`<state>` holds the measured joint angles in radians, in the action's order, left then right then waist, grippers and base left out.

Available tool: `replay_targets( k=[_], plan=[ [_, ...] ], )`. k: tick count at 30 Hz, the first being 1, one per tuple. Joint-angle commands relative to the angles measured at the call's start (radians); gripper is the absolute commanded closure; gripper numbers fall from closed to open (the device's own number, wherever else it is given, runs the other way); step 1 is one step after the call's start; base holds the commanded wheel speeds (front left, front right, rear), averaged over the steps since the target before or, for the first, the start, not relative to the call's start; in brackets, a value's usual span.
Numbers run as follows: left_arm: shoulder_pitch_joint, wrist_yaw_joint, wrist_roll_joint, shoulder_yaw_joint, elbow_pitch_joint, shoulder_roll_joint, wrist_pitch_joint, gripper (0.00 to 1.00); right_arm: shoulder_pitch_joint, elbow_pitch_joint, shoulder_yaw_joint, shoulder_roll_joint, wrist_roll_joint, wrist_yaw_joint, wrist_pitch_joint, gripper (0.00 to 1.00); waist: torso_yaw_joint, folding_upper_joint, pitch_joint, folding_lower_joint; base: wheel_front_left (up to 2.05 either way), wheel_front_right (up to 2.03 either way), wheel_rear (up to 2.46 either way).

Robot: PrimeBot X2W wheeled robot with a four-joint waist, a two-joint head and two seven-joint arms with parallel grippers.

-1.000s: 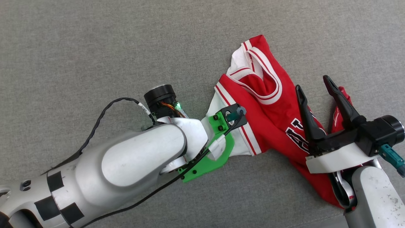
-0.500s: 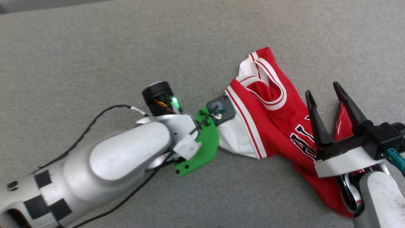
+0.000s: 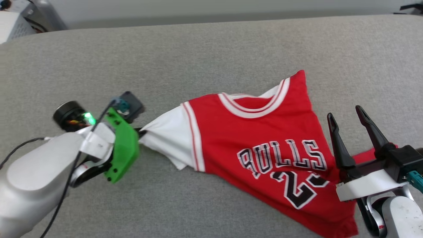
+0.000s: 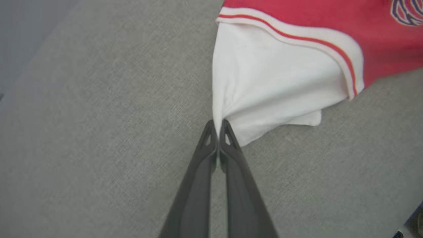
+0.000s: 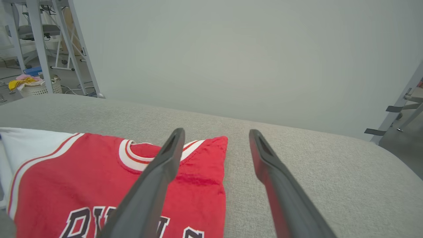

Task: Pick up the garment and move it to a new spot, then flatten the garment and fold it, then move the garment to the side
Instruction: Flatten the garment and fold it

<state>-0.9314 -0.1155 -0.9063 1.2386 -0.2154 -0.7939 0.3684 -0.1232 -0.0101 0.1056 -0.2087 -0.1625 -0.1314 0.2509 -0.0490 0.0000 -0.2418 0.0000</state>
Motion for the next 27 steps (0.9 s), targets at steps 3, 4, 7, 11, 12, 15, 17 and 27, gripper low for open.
replay_targets(
  k=[3,4,7,11,12,15,17,27],
  plan=[
    [0.043,0.023,-0.026,-0.013,-0.043,-0.047,-0.015,1.0,0.02,-0.008,-0.005,-0.006,-0.006,0.001,-0.003,0.0,0.03,0.0,0.025,0.0,0.0,0.0,0.0],
    [0.054,0.028,-0.034,-0.016,-0.06,-0.061,-0.019,1.0,0.023,-0.008,-0.007,-0.007,-0.007,0.001,-0.004,0.0,0.032,0.0,0.026,0.0,0.0,0.0,0.0],
    [0.083,0.034,-0.064,-0.023,-0.114,-0.088,-0.026,1.0,0.03,-0.01,-0.011,-0.008,-0.008,0.001,-0.007,0.0,0.037,0.0,0.026,0.0,0.0,0.0,0.0],
    [0.115,0.04,-0.095,-0.029,-0.201,-0.115,-0.03,1.0,0.04,-0.015,-0.016,-0.006,-0.008,0.001,-0.011,0.0,0.039,0.0,0.018,0.0,0.0,0.0,0.0],
    [0.123,0.041,-0.104,-0.03,-0.225,-0.12,-0.029,1.0,0.042,-0.016,-0.017,-0.005,-0.008,0.001,-0.012,0.0,0.039,0.0,0.015,0.0,0.0,0.0,0.0],
    [0.141,0.048,-0.128,-0.036,-0.286,-0.125,-0.03,1.0,0.044,-0.017,-0.021,-0.002,-0.006,0.001,-0.016,0.0,0.037,0.0,0.004,0.0,0.0,0.0,0.0],
    [0.152,0.054,-0.132,-0.035,-0.329,-0.129,-0.032,1.0,0.043,-0.017,-0.023,0.0,-0.005,0.001,-0.018,0.0,0.034,0.0,-0.003,0.0,0.0,0.0,0.0],
    [0.181,0.084,-0.127,-0.055,-0.441,-0.029,-0.187,0.0,0.044,-0.015,-0.047,-0.011,0.0,0.001,-0.032,0.0,0.054,0.0,0.023,0.0,0.0,0.0,0.0]
  ],
)
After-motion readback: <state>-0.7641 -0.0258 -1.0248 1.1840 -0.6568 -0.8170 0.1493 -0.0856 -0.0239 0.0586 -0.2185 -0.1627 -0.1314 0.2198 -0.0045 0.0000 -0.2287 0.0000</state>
